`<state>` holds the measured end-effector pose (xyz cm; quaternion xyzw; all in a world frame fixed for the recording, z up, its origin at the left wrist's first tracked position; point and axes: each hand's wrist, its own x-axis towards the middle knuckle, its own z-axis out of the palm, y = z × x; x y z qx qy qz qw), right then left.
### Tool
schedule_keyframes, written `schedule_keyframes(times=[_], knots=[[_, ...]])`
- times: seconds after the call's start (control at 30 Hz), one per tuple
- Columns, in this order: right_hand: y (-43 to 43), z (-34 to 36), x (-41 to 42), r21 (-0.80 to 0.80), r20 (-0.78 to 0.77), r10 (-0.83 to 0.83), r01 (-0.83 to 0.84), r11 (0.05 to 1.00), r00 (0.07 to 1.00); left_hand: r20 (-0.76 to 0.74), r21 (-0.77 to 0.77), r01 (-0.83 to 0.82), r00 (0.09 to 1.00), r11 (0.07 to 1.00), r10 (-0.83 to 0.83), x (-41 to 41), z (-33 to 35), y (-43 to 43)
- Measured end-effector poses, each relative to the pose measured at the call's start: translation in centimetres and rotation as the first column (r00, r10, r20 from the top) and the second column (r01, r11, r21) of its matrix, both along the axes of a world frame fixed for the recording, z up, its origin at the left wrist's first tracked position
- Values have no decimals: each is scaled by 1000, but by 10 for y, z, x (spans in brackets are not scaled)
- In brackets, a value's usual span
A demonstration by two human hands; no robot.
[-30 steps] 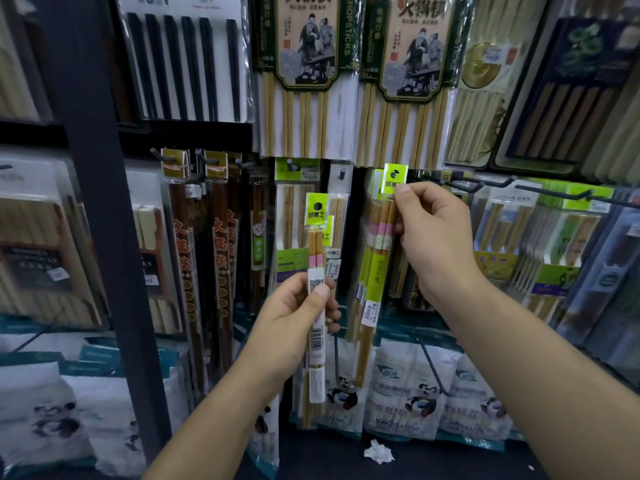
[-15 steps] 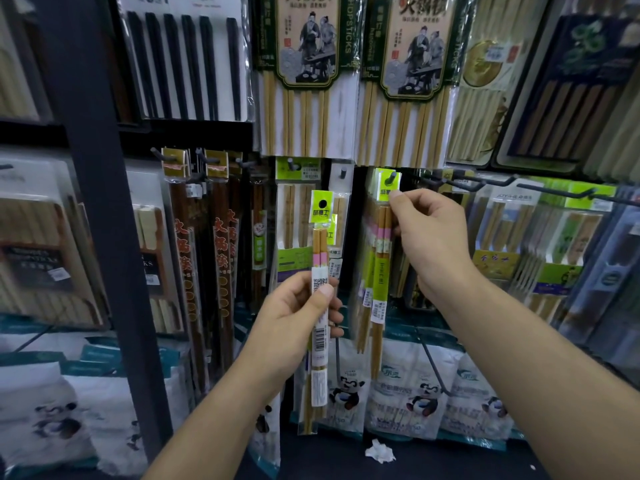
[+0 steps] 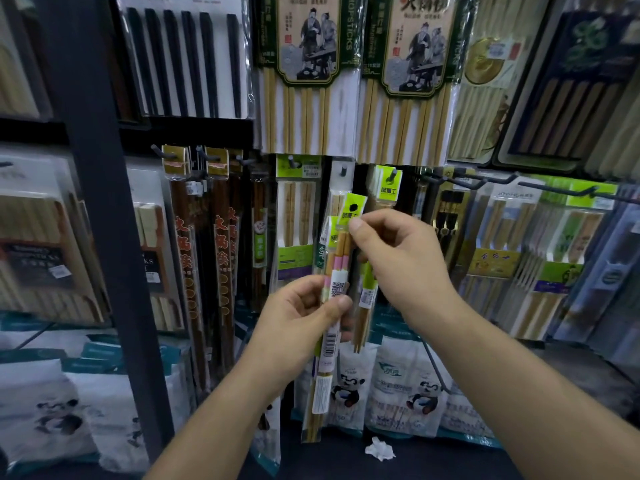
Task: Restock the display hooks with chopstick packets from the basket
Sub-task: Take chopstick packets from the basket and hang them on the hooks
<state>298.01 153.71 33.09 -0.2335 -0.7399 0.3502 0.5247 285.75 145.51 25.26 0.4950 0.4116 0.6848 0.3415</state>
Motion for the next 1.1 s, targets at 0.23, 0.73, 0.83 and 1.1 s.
schedule_keyframes(times=[0.23,0.73,0.83,1.1], knots=[[1,3,1,-117,-95,-19,7,993,995,110,-13,92,990,996,-90,3,5,-5],[23,29,8,-112,-139,-136,120,986,981,137,-30,-129,982,991,132,-3,1,2],[27,32,7,-101,-112,-176,165,981,978,98,-19,-144,985,989,145,-3,0,1],[35,32,9,-80,-57,-220,215,973,974,0,-22,-173,985,985,173,-5,-2,2]])
